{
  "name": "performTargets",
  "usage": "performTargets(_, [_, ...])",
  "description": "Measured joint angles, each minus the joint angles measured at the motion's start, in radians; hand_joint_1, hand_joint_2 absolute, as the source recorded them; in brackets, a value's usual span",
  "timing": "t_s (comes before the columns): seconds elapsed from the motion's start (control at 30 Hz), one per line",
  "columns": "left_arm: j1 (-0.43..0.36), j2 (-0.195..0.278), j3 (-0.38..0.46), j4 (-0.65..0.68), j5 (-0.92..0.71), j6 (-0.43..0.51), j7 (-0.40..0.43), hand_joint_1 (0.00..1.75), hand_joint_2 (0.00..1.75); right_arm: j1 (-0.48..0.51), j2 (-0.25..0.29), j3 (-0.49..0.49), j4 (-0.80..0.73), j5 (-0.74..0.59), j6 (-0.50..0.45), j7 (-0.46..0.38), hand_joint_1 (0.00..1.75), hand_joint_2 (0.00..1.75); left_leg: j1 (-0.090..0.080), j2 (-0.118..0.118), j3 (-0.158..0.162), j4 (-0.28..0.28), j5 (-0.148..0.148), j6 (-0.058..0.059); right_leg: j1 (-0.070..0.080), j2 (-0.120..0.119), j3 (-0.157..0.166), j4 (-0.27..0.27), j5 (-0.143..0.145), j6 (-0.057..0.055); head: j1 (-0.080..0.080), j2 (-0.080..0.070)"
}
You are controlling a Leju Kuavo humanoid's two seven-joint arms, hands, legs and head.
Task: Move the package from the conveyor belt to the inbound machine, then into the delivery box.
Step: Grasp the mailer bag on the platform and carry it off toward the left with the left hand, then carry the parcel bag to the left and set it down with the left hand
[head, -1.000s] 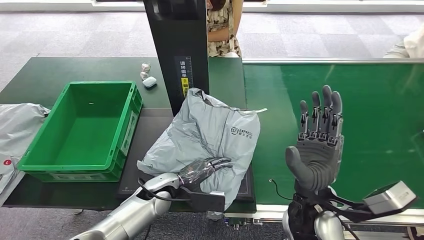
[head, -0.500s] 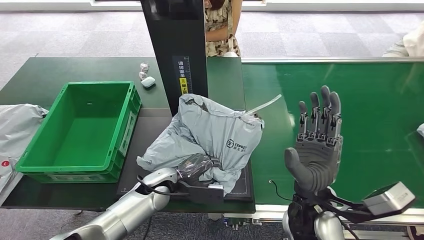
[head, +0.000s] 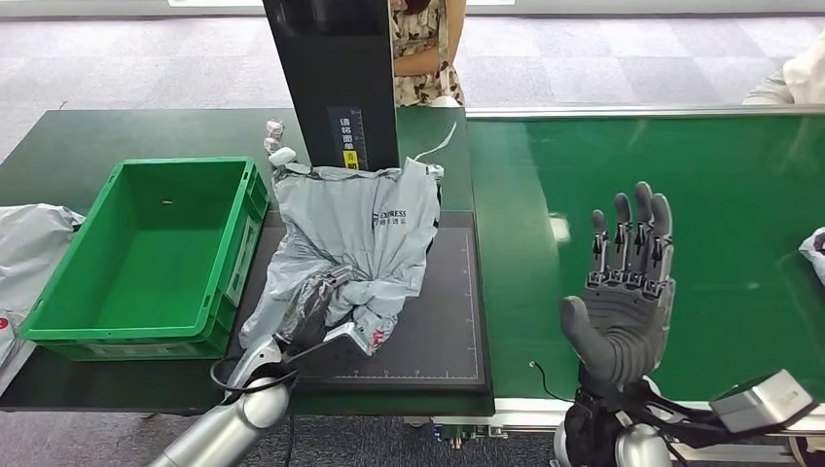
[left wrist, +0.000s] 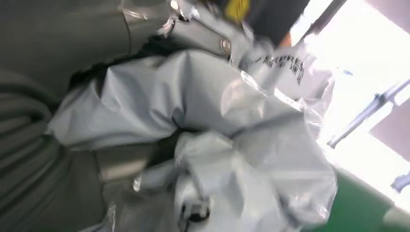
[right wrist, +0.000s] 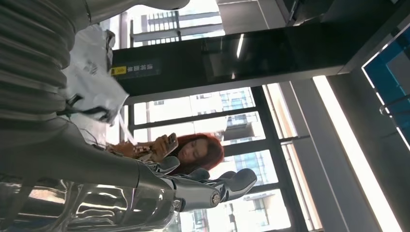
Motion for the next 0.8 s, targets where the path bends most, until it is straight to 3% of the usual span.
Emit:
performTargets(0.2, [0.248,0.003,0.205,-0.391,-0.006,0.176,-0.153,1.75,1.75,0.037,-0.008,-0.002,-0.006,0.003,-0.031,-0.015,0.00,1.75,0.000,0.002,-0.002,0.000,-0.004,-0.001,0.000,0.002,-0.003,0.000,-0.003,-0.001,0.000,0.000])
performTargets(0.4, [0.413,0.001,0.307,-0.664,-0.016,0.282,-0.240,1.75,1.75,0.047,-0.011,-0.003,-0.010,-0.002,-0.017,-0.013,0.00,1.75,0.000,0.002,-0.003,0.000,-0.005,-0.002,0.000,0.002,-0.003,0.000,-0.005,-0.001,0.000,0.000])
performTargets(0.6, [0.477,-0.006,0.366,-0.843,-0.001,0.319,-0.256,1.75,1.75,0.044,-0.011,-0.002,-0.008,-0.004,0.015,-0.003,0.00,1.75,0.001,0.001,-0.003,0.000,-0.005,-0.002,0.001,0.000,-0.003,0.000,-0.005,-0.001,0.000,0.000])
performTargets(0.8, [0.471,-0.013,0.432,-0.883,0.027,0.320,-0.256,1.75,1.75,0.032,-0.011,-0.002,-0.006,0.004,0.036,0.015,0.00,1.75,0.001,0.001,-0.003,0.000,-0.005,-0.002,0.001,0.000,-0.003,0.000,-0.004,-0.001,0.000,0.000])
